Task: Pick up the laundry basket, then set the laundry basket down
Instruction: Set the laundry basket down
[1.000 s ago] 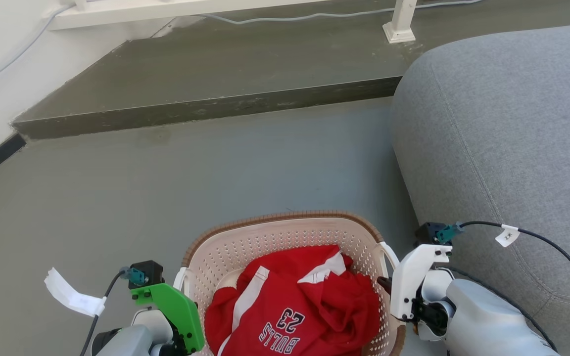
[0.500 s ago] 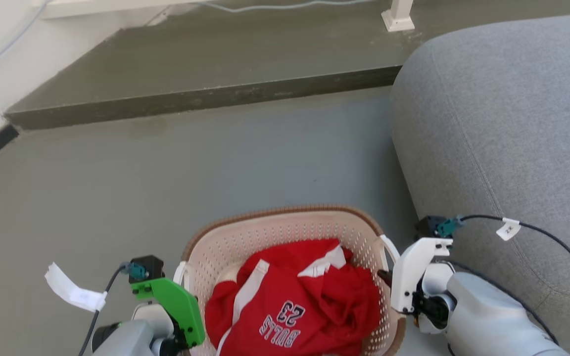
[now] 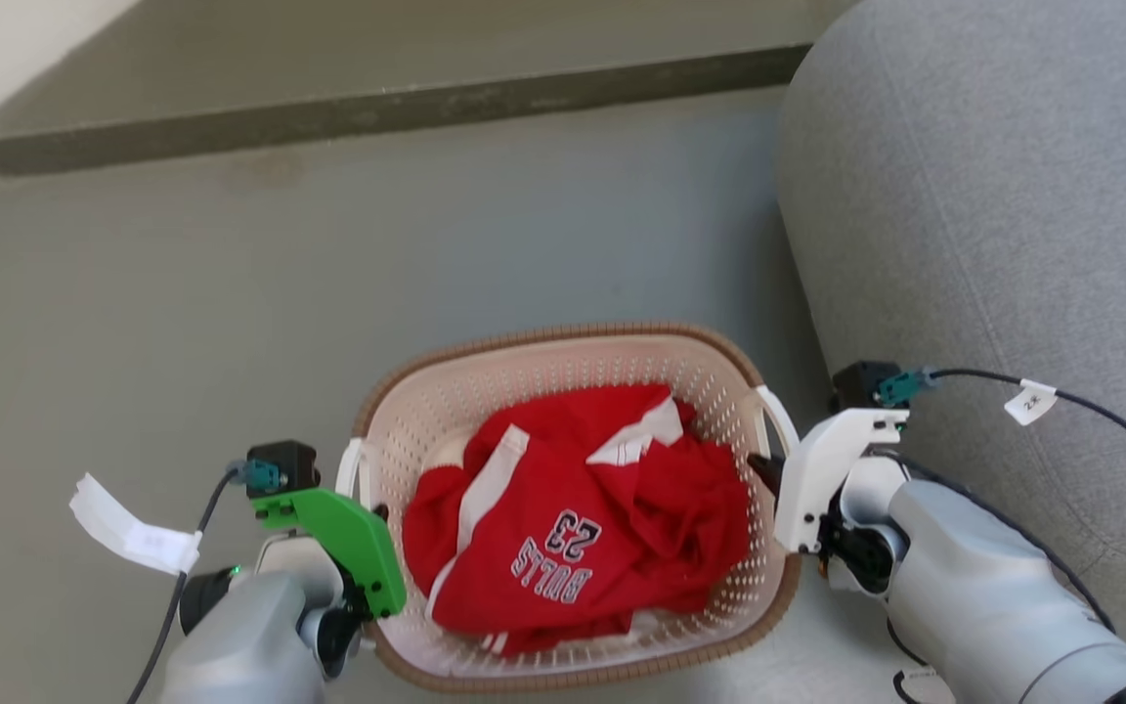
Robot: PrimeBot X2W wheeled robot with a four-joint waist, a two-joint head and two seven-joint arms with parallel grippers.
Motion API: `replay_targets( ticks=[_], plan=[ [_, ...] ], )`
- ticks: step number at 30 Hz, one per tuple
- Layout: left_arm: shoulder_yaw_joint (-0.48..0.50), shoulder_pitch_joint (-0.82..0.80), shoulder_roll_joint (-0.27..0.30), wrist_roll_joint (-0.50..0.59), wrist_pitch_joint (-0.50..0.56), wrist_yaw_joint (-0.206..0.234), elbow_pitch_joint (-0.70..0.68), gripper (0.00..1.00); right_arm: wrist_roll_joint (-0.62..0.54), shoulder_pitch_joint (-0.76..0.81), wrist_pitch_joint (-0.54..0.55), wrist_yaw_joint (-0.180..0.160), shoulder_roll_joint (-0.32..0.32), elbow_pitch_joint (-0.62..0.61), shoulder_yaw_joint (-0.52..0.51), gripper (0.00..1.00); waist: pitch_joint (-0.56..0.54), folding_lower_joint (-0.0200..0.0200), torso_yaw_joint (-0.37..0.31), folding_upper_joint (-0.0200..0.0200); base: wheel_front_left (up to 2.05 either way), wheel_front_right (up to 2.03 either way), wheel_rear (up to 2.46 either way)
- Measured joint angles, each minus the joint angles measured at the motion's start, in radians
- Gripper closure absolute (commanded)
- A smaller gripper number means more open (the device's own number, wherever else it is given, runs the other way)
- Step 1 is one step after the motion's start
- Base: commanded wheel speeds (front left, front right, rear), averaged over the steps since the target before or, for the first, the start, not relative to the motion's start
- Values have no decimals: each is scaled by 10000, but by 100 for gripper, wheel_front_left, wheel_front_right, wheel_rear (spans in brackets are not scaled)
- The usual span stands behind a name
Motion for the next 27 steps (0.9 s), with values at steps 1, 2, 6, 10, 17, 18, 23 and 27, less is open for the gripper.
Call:
replay_targets(
  ticks=[1,2,6,10,17,18,23,27],
  plan=[
    [10,-79,0,0,-73,4,-12,100,0,-61,-71,0,-17,-17,4,100,110,0,1,0,0,0,0],
    [17,-159,0,0,-150,38,-31,100,0,-125,-134,0,-42,-50,4,100,218,0,4,0,0,0,0],
    [25,-488,0,0,-380,50,-132,100,0,-383,-416,0,-159,-203,-6,100,683,0,24,0,0,0,0],
    [56,-799,13,2,-658,121,-213,100,0,-633,-700,0,-230,-328,-17,100,1185,0,57,0,0,0,0],
    [121,-1271,15,2,-1001,163,-268,100,0,-1080,-991,0,-332,-451,-19,100,2110,0,118,0,0,0,0],
    [125,-1325,15,2,-1058,163,-274,100,0,-1129,-1018,0,-345,-466,-17,100,2240,1,124,0,0,0,0],
    [127,-1613,12,2,-1298,163,-290,100,0,-1365,-1243,0,-424,-523,-17,100,2884,1,155,0,0,0,0],
    [142,-1786,10,2,-1438,163,-309,100,0,-1556,-1338,4,-458,-523,-19,100,3252,1,175,0,0,0,0]
  ],
)
